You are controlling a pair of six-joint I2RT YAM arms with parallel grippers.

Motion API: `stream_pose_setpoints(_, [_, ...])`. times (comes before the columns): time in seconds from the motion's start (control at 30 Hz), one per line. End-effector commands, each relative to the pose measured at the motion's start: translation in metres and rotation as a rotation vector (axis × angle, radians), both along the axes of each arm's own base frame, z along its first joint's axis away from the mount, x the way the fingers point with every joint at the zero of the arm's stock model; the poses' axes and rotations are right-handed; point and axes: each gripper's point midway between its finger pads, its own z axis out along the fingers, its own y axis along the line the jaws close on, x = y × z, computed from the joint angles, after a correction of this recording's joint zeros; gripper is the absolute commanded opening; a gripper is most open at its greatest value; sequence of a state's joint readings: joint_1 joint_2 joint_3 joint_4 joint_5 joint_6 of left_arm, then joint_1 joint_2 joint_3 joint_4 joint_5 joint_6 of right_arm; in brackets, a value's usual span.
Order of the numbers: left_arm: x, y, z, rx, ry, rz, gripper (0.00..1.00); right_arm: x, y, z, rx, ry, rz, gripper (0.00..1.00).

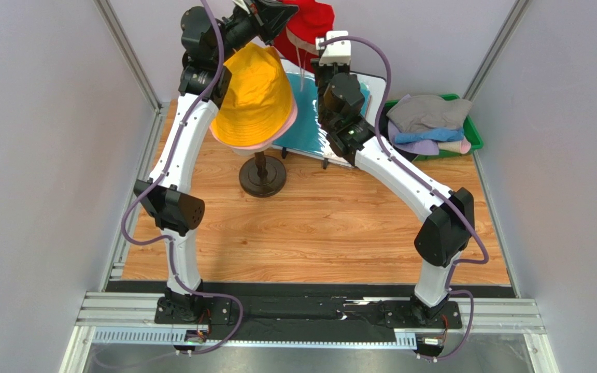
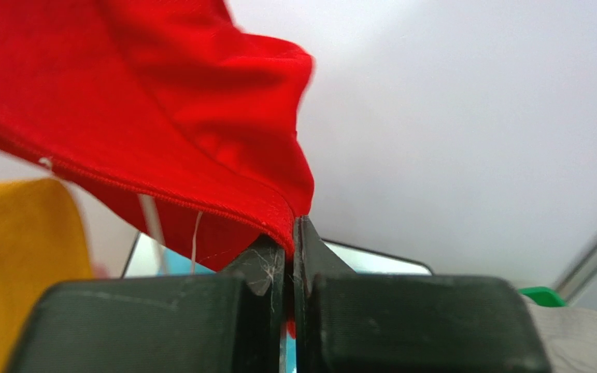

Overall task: Stack the hats
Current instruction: Adjust the hat stand at the center of the board.

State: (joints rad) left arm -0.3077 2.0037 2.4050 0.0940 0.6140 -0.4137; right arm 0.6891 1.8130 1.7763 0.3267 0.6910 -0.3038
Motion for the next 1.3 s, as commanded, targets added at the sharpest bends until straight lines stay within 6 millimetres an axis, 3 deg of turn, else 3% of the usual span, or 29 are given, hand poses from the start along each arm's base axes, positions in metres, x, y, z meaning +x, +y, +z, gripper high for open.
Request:
stream_pose_setpoints(0.0, [-0.006, 0.007, 0.028, 0.009, -0.158, 0.029, 0.0, -0.002, -0.058, 0.06, 0.101, -0.136, -0.197, 0.0])
stream_pose_setpoints(0.13, [-0.006, 0.013, 0.04, -0.007, -0.201, 0.064, 0.0, -0.01, -0.061, 0.091, 0.129, -0.189, -0.181, 0.0])
stream_pose_setpoints(0.37, [-0.023, 0.041, 0.064, -0.027, -0.253, 0.111, 0.0, -0.036, -0.04, 0.115, 0.139, -0.247, -0.079, 0.0])
stream_pose_setpoints(0.57, [-0.032, 0.079, 0.064, -0.05, -0.258, 0.224, 0.0, -0.055, -0.01, 0.125, 0.125, -0.273, -0.002, 0.0])
stream_pose_setpoints(0.77, [-0.037, 0.13, 0.066, -0.089, -0.23, 0.299, 0.0, -0.076, 0.018, 0.128, 0.107, -0.285, 0.063, 0.0])
stream_pose_setpoints(0.87, [-0.045, 0.148, 0.061, -0.11, -0.22, 0.327, 0.0, -0.091, 0.029, 0.131, 0.095, -0.295, 0.091, 0.0])
stream_pose_setpoints(1.0, [-0.056, 0.166, 0.043, -0.115, -0.177, 0.382, 0.0, -0.105, 0.046, 0.119, 0.049, -0.285, 0.108, 0.0])
stream_pose_setpoints(1.07, [-0.064, 0.175, 0.04, -0.137, -0.176, 0.422, 0.0, -0.117, 0.049, 0.12, 0.035, -0.298, 0.115, 0.0])
stream_pose_setpoints(1.17, [-0.073, 0.183, 0.016, -0.15, -0.133, 0.462, 0.0, -0.128, 0.052, 0.113, 0.014, -0.297, 0.122, 0.0])
stream_pose_setpoints(1.2, [-0.085, 0.184, 0.02, -0.156, -0.143, 0.466, 0.0, -0.131, 0.051, 0.111, 0.013, -0.296, 0.12, 0.0])
stream_pose_setpoints(1.27, [-0.086, 0.189, 0.005, -0.159, -0.101, 0.495, 0.0, -0.137, 0.05, 0.106, 0.005, -0.289, 0.128, 0.0])
